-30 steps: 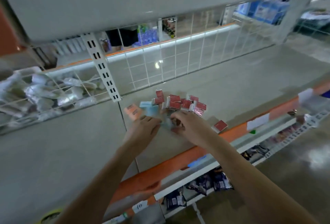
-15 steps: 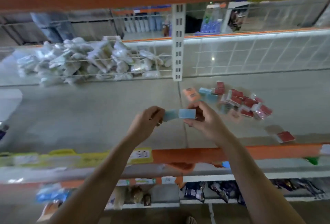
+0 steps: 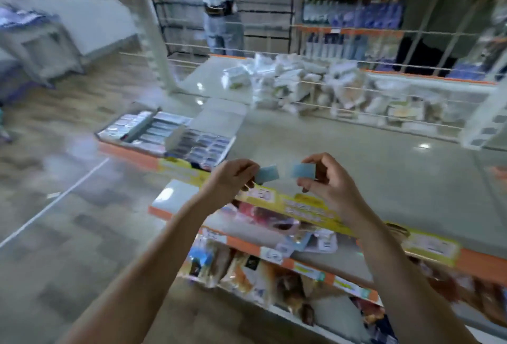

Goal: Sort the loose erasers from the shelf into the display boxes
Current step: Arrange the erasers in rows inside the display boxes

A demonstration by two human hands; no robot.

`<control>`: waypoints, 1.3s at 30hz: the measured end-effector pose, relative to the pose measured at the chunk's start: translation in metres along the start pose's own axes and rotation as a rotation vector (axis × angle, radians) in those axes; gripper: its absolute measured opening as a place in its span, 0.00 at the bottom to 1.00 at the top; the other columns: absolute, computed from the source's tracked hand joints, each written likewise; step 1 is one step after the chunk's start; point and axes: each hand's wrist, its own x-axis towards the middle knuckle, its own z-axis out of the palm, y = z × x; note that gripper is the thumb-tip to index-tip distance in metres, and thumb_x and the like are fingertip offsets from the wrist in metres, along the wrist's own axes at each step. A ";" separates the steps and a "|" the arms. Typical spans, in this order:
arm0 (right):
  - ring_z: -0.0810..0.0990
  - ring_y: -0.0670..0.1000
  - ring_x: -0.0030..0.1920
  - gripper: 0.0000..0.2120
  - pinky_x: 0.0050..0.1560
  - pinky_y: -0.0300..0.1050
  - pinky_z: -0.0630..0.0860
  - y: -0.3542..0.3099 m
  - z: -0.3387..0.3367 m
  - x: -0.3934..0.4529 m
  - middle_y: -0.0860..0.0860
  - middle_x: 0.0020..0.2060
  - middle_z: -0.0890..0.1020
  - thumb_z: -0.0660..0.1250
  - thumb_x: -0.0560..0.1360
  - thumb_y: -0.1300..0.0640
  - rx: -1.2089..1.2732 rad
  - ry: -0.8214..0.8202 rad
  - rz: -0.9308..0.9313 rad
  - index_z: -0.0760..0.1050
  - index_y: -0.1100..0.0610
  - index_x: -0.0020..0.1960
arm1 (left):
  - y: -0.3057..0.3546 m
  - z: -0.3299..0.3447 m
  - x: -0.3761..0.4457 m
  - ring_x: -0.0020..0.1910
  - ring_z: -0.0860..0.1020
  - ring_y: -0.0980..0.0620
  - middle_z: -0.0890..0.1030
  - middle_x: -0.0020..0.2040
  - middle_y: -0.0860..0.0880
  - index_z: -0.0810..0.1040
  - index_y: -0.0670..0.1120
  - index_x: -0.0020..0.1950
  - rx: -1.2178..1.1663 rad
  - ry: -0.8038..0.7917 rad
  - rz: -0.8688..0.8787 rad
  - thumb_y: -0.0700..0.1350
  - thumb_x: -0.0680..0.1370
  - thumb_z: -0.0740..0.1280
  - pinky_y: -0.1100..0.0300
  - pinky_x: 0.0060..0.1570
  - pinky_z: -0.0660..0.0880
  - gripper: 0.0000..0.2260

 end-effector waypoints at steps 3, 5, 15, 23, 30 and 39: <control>0.77 0.44 0.34 0.16 0.39 0.37 0.77 -0.012 0.053 0.024 0.52 0.41 0.78 0.69 0.70 0.70 -0.009 -0.054 -0.007 0.71 0.52 0.47 | -0.028 -0.051 -0.006 0.26 0.73 0.63 0.75 0.27 0.54 0.74 0.50 0.36 0.019 0.032 -0.011 0.38 0.80 0.60 0.62 0.32 0.71 0.14; 0.77 0.47 0.37 0.16 0.43 0.43 0.76 -0.018 0.083 0.042 0.53 0.43 0.77 0.70 0.70 0.70 -0.019 -0.097 -0.019 0.71 0.52 0.47 | -0.043 -0.080 -0.009 0.27 0.73 0.61 0.76 0.27 0.55 0.75 0.48 0.37 0.038 0.056 -0.023 0.38 0.80 0.60 0.61 0.33 0.72 0.12; 0.76 0.37 0.35 0.15 0.39 0.30 0.72 -0.036 0.200 0.161 0.42 0.42 0.78 0.72 0.71 0.61 -0.307 -0.195 -0.206 0.70 0.43 0.45 | -0.111 -0.214 0.024 0.30 0.75 0.59 0.78 0.32 0.52 0.78 0.41 0.44 0.092 0.170 -0.051 0.38 0.79 0.62 0.64 0.34 0.73 0.08; 0.73 0.39 0.41 0.15 0.40 0.27 0.69 -0.042 0.264 0.215 0.45 0.47 0.76 0.71 0.71 0.53 -0.631 -0.252 -0.277 0.74 0.52 0.56 | -0.149 -0.286 0.071 0.29 0.74 0.55 0.77 0.29 0.54 0.76 0.48 0.36 0.159 0.239 -0.017 0.43 0.79 0.62 0.53 0.35 0.73 0.12; 0.72 0.44 0.49 0.15 0.53 0.40 0.72 -0.041 0.306 0.238 0.46 0.48 0.75 0.71 0.71 0.49 -0.820 -0.221 -0.232 0.75 0.52 0.55 | -0.168 -0.321 0.101 0.31 0.75 0.59 0.78 0.34 0.54 0.78 0.49 0.45 0.159 0.106 0.025 0.45 0.79 0.62 0.61 0.34 0.72 0.07; 0.65 0.42 0.51 0.15 0.47 0.37 0.60 -0.038 0.352 0.240 0.43 0.47 0.67 0.69 0.72 0.50 -0.937 -0.128 0.021 0.75 0.50 0.57 | -0.182 -0.353 0.137 0.32 0.75 0.57 0.78 0.35 0.53 0.77 0.51 0.44 0.133 -0.128 0.112 0.45 0.80 0.61 0.57 0.34 0.75 0.07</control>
